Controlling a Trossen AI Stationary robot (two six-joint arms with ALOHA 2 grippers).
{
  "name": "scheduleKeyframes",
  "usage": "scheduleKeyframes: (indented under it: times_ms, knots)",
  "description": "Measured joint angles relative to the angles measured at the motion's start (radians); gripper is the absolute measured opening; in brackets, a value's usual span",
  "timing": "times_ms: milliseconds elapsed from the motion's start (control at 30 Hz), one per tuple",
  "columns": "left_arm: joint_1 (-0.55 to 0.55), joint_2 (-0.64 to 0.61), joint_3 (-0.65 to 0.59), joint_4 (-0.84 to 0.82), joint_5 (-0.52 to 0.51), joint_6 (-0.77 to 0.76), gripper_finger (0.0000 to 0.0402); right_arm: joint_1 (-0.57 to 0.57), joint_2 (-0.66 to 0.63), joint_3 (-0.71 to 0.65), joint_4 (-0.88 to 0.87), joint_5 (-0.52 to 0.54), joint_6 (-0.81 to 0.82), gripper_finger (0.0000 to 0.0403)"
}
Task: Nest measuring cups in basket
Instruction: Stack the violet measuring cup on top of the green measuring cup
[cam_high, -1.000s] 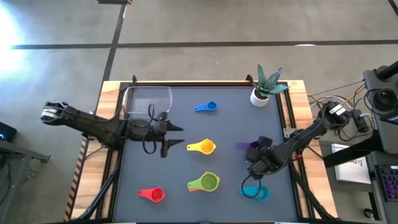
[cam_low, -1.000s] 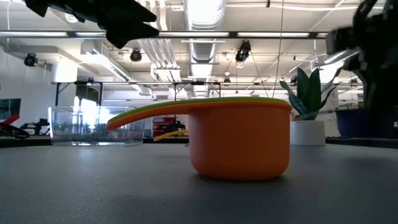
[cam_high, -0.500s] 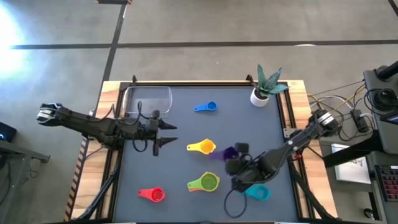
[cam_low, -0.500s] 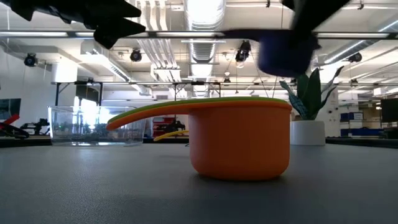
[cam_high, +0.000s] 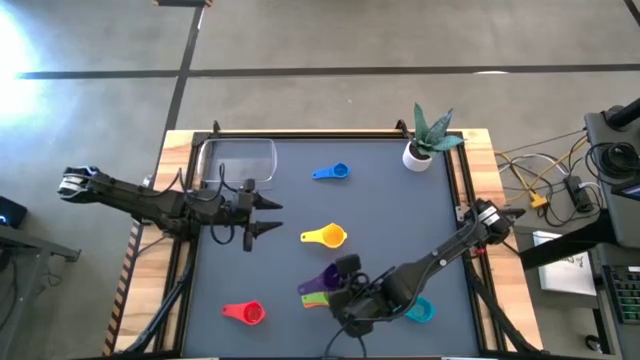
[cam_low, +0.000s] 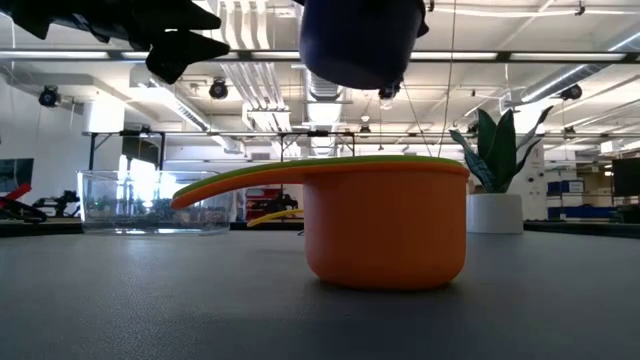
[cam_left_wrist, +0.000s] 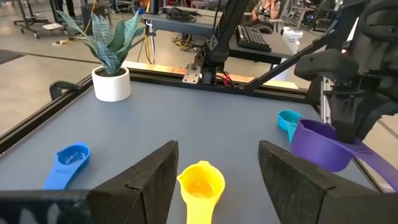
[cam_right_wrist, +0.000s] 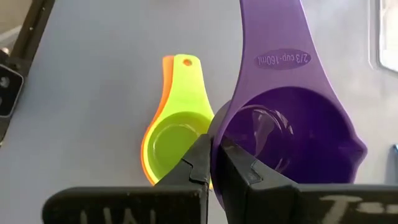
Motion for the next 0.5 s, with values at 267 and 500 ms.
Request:
scheduleKeyframes:
  times_ms: [267, 500]
  knots:
    - [0.000, 0.001, 0.000, 0.000, 0.001, 0.000, 0.0206, 0.000, -0.014, -0.039, 0.037, -0.001, -0.005, 0.0009]
    - [0.000, 0.003, 0.000, -0.004, 0.001, 0.000, 0.0206, 0.000, -0.015, -0.047, 0.063, -0.019, -0.006, 0.0009]
